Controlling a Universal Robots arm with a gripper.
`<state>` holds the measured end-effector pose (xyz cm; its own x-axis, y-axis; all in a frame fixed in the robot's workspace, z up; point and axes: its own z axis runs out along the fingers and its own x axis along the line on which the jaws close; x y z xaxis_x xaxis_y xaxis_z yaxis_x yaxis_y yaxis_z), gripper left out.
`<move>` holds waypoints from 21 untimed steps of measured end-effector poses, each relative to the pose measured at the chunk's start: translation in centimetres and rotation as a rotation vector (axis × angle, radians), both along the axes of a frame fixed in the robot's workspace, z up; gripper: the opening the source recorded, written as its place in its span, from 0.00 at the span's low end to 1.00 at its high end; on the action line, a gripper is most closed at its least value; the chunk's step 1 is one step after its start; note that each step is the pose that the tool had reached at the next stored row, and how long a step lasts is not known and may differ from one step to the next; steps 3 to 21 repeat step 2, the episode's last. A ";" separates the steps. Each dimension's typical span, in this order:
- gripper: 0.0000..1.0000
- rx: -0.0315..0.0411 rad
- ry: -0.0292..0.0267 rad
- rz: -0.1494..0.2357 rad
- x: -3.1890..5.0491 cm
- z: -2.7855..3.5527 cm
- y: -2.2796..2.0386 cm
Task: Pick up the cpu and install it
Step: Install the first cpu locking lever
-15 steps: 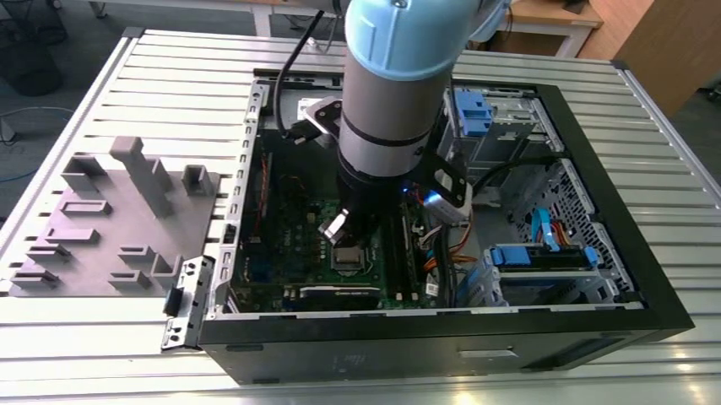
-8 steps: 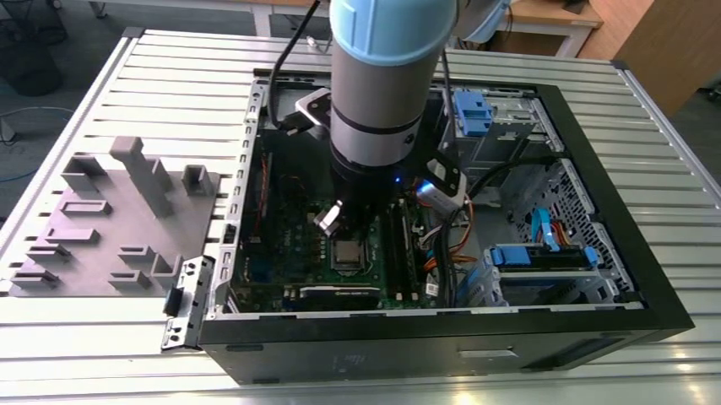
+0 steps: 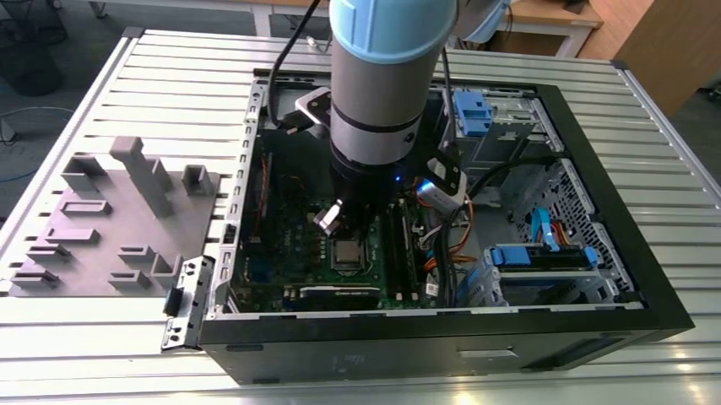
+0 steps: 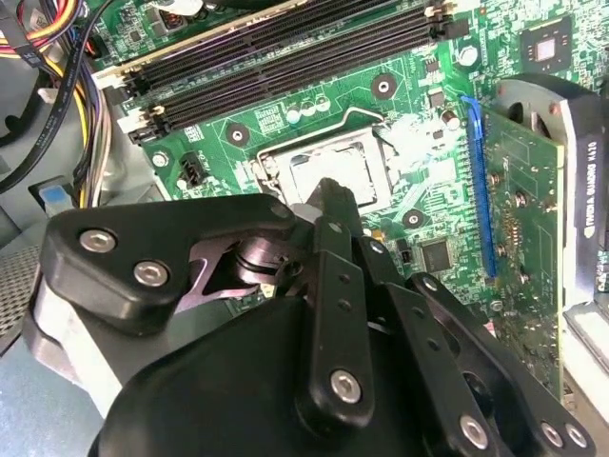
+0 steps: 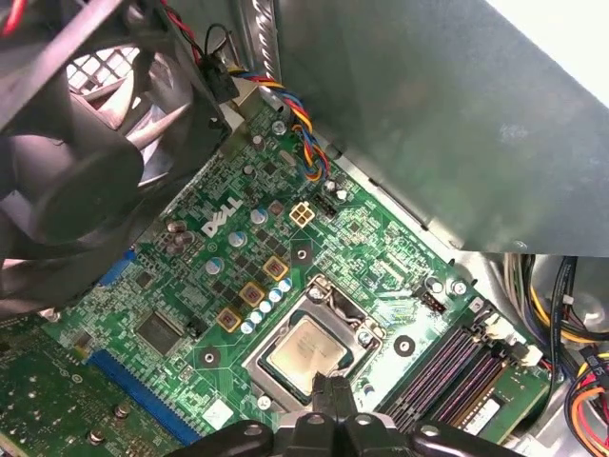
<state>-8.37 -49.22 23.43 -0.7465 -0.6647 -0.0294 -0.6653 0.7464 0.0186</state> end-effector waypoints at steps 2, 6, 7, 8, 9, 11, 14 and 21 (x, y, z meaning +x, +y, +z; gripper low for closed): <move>0.11 0.0000 0.0000 0.000 0.00 0.00 0.00; 0.11 0.0000 0.0000 0.000 0.00 0.00 0.00; 0.11 0.0000 0.0000 0.000 0.00 0.00 0.00; 0.11 0.0000 0.0000 0.000 0.00 0.00 0.00; 0.11 0.0000 0.0000 0.000 0.00 0.00 0.00; 0.11 0.0000 0.0000 0.000 0.00 0.00 0.00; 0.11 0.0000 0.0000 0.000 0.00 0.00 0.00; 0.11 0.0000 0.0000 0.000 0.00 0.00 0.00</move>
